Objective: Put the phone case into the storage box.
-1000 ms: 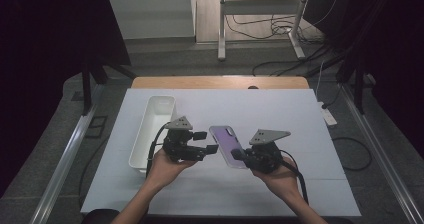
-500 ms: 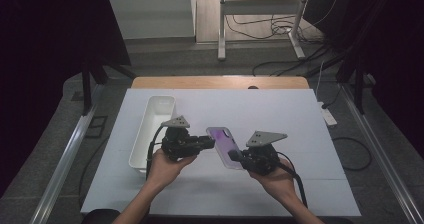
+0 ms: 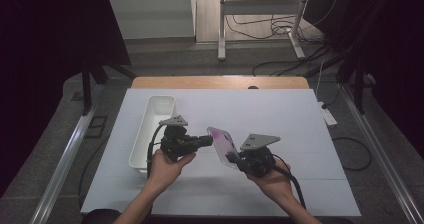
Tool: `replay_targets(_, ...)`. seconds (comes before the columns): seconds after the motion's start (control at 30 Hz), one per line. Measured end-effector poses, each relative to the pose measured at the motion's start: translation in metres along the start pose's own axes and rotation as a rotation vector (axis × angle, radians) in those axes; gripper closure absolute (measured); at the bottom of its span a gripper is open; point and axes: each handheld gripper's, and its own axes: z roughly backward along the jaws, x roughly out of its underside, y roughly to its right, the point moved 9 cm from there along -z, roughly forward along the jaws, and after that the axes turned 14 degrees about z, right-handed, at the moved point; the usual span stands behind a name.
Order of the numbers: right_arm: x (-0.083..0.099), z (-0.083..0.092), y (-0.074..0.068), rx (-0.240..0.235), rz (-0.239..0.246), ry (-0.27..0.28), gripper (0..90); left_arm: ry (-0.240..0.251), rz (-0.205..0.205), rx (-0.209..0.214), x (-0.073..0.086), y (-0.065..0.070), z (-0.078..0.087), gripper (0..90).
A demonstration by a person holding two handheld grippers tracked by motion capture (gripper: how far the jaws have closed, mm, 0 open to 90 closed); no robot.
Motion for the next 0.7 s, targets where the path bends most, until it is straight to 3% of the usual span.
replay_targets(0.13,0.001,-0.002,-0.001,-0.027,-0.022,0.000,77.6,0.014,-0.002,-0.023,0.000,0.002,-0.002,88.3)
replay_targets(0.43,0.000,-0.007,-0.007,-0.046,-0.013,-0.005,65.8,0.010,-0.036,-0.078,0.004,0.005,-0.007,88.4)
replay_targets(0.7,-0.003,-0.010,-0.011,-0.044,-0.006,-0.001,54.4,0.013,-0.042,-0.092,0.005,0.006,-0.010,88.4)
